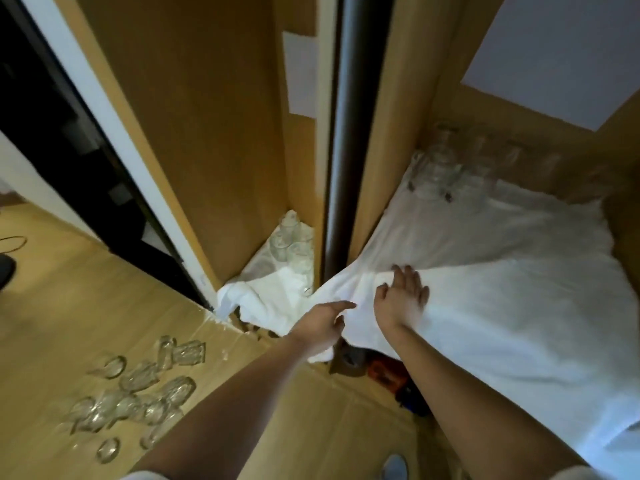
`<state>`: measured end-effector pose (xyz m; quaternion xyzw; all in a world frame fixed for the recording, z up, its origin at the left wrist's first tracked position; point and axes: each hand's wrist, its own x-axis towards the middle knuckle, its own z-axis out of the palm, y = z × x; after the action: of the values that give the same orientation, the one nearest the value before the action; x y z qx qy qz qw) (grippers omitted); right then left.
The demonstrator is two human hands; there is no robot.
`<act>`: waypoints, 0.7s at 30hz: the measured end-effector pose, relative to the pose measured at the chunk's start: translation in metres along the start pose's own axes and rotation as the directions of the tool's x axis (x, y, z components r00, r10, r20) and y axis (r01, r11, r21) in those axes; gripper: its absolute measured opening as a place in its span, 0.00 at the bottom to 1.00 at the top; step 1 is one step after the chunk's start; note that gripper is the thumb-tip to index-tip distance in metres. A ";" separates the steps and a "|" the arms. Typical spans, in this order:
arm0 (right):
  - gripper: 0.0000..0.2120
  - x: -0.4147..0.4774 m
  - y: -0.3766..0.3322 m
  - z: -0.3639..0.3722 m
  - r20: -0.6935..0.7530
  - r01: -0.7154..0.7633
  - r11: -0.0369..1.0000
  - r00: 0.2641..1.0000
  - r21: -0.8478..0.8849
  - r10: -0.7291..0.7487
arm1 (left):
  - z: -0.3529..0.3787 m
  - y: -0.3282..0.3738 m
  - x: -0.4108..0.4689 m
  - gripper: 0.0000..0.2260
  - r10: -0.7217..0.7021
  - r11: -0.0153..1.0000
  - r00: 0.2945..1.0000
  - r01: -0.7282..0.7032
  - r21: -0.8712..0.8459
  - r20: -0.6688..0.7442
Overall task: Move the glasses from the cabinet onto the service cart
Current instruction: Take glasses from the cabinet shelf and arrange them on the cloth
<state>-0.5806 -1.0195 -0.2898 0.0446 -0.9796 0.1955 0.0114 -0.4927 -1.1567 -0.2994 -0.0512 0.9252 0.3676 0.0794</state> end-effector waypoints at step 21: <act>0.25 -0.102 -0.228 0.162 0.570 0.177 0.960 0.776 0.216 -0.271 | -0.114 -0.248 -0.150 0.17 -0.526 0.850 0.850 0.527 0.010 -0.026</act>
<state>-0.4585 -1.2833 -0.3564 0.2209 -0.9036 0.2419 -0.2759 -0.3199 -1.4091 -0.3566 -0.3057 0.8798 0.3233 0.1672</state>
